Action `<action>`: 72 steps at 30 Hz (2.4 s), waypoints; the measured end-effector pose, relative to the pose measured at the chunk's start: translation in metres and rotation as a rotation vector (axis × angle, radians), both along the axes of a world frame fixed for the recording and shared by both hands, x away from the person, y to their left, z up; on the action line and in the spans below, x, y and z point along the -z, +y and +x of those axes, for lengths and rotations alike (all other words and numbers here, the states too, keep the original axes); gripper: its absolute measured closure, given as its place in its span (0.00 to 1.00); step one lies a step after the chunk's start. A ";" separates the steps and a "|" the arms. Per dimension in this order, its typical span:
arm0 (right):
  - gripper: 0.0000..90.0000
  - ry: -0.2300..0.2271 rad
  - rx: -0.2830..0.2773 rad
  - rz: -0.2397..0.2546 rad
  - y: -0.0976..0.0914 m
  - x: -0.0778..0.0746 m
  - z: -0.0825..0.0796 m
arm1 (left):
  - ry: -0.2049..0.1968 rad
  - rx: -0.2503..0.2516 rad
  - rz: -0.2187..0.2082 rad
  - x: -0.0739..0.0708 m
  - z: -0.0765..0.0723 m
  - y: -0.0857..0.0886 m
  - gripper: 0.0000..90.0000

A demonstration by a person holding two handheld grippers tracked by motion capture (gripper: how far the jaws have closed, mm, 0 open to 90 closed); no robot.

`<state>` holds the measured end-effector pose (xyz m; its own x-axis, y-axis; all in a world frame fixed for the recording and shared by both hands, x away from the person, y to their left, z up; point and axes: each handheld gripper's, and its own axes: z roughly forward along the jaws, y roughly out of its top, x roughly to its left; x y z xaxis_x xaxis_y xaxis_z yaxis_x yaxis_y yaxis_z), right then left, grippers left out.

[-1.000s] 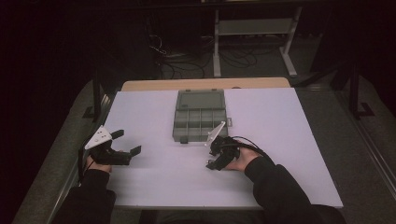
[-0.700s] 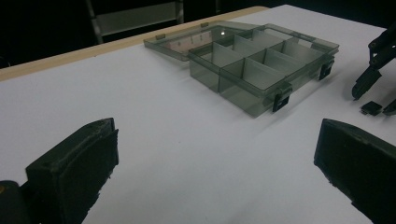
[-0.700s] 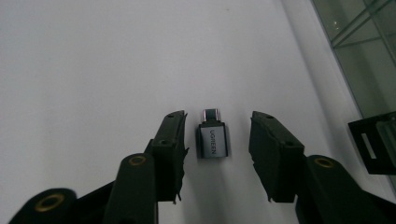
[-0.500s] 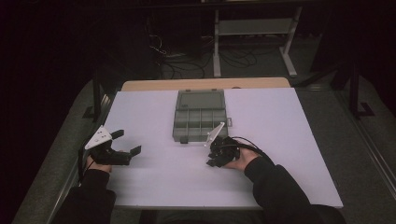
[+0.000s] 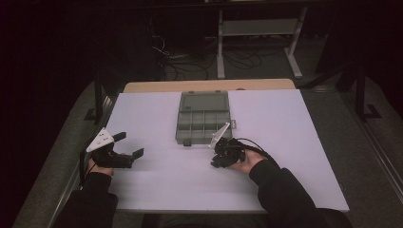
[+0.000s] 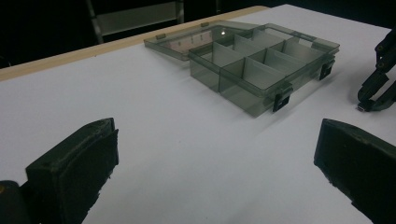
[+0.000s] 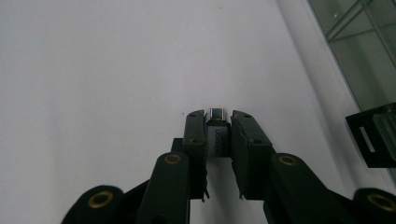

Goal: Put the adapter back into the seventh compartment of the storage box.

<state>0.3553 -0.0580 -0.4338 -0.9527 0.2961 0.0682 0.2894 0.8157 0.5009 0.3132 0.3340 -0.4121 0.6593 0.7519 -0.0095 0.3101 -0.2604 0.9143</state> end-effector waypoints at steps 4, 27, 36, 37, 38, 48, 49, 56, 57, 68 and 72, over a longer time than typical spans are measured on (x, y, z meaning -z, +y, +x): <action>0.83 0.005 0.015 0.001 -0.001 -0.001 0.001 | 0.001 0.000 0.000 0.000 0.000 0.000 0.00; 0.83 -0.025 0.068 0.074 -0.021 -0.024 0.003 | 0.002 -0.002 0.000 0.000 0.000 0.000 0.00; 0.83 -0.046 0.090 0.097 -0.030 -0.037 0.006 | 0.002 -0.003 0.000 0.000 0.000 0.000 0.00; 0.83 -0.049 0.091 0.097 -0.031 -0.039 0.006 | 0.002 -0.003 0.000 0.000 0.000 0.000 0.00; 0.83 -0.053 0.091 0.099 -0.032 -0.041 0.007 | 0.002 -0.003 0.000 0.000 0.000 0.000 0.00; 0.83 -0.061 0.102 0.116 -0.036 -0.053 0.012 | 0.003 0.000 -0.002 0.000 0.000 0.000 0.00; 0.83 -0.060 0.105 0.117 -0.036 -0.054 0.012 | 0.003 -0.001 -0.003 0.000 0.000 0.000 0.00; 0.83 -0.067 0.100 0.119 -0.033 -0.057 0.015 | 0.004 0.001 -0.004 0.000 0.000 0.000 0.00; 0.83 -0.067 0.100 0.119 -0.033 -0.057 0.016 | 0.003 0.001 -0.005 0.000 0.000 0.000 0.00; 0.83 -0.072 0.103 0.121 -0.030 -0.064 0.021 | 0.003 0.001 -0.004 0.000 0.000 0.000 0.00; 0.83 -0.075 0.106 0.125 -0.031 -0.067 0.022 | 0.003 0.001 -0.005 0.000 0.000 0.000 0.00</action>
